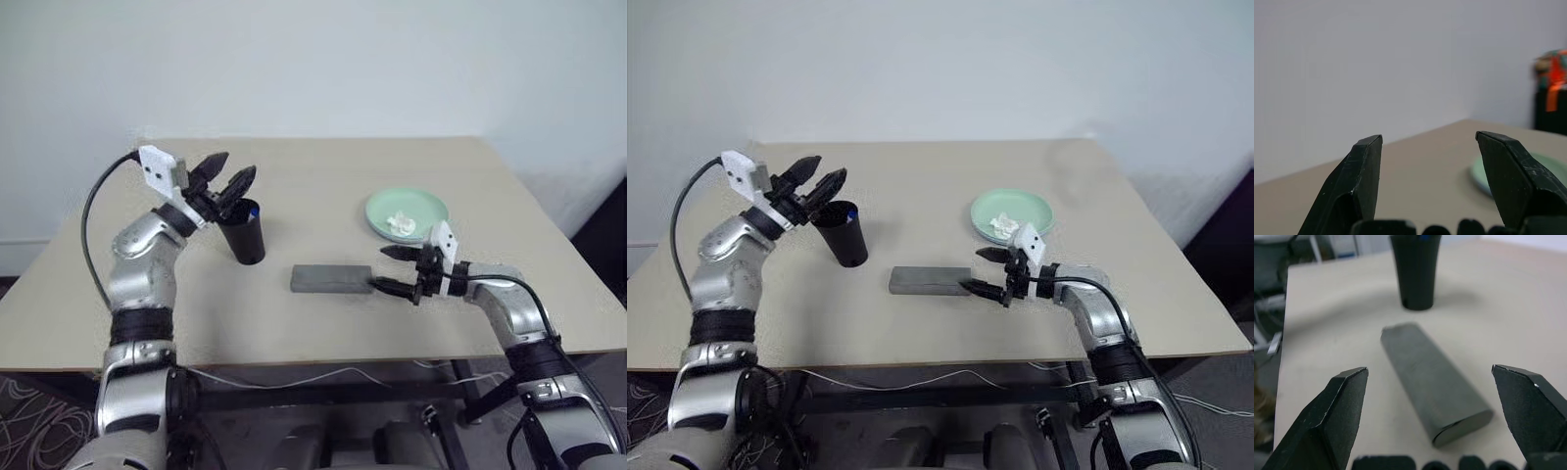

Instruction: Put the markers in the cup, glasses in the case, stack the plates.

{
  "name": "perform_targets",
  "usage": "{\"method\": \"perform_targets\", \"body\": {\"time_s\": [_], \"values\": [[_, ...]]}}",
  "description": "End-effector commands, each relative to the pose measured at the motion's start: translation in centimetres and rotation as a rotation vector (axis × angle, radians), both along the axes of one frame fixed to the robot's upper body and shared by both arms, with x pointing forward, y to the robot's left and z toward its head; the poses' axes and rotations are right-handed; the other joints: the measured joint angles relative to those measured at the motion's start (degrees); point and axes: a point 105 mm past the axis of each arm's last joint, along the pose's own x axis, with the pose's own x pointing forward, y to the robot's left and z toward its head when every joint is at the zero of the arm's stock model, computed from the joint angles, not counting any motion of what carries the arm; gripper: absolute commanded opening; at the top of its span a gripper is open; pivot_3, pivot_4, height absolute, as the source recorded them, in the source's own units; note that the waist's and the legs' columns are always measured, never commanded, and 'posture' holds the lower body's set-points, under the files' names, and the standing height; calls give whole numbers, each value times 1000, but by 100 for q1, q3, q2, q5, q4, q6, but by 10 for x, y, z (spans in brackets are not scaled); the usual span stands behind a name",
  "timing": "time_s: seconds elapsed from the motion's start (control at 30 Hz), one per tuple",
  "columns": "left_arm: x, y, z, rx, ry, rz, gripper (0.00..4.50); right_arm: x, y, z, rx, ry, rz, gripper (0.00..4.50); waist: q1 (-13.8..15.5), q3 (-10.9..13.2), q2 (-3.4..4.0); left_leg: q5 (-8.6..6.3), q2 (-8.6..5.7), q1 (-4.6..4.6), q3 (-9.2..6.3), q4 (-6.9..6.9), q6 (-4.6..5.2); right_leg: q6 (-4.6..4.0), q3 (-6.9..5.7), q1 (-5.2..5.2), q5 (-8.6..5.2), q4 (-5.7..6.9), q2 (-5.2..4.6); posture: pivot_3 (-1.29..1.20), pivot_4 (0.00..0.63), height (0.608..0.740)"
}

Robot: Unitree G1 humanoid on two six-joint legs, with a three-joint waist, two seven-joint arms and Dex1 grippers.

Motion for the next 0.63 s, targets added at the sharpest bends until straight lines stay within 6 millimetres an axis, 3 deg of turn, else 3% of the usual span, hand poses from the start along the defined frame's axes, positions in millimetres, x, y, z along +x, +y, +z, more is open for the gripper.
{"method": "perform_targets", "body": {"time_s": [0.03,0.23,0.43,0.63], "values": [[-28,-25,-3,97,40,-145,3210,5,-7,24,24,-70,-11,4421,3,1,2,0,0,1,0,-4,0,-1,0,0,0,0,0,0,0,740],[-42,-26,-45,250,129,-124,3210,7,-19,31,14,-91,-42,4421,33,2,6,0,4,8,-2,-11,-1,-4,-3,2,-2,1,1,0,0,740],[-35,-18,-87,262,186,20,3210,2,-39,17,3,-52,-111,4421,62,1,8,0,3,9,-1,-19,-1,-5,-3,3,-2,-3,-2,0,0,740],[-37,-20,-103,220,213,50,3210,-9,-45,10,-8,-23,-139,4421,104,1,8,0,3,-3,6,-28,-1,-3,9,-9,-3,-9,-1,0,0,740]]}}
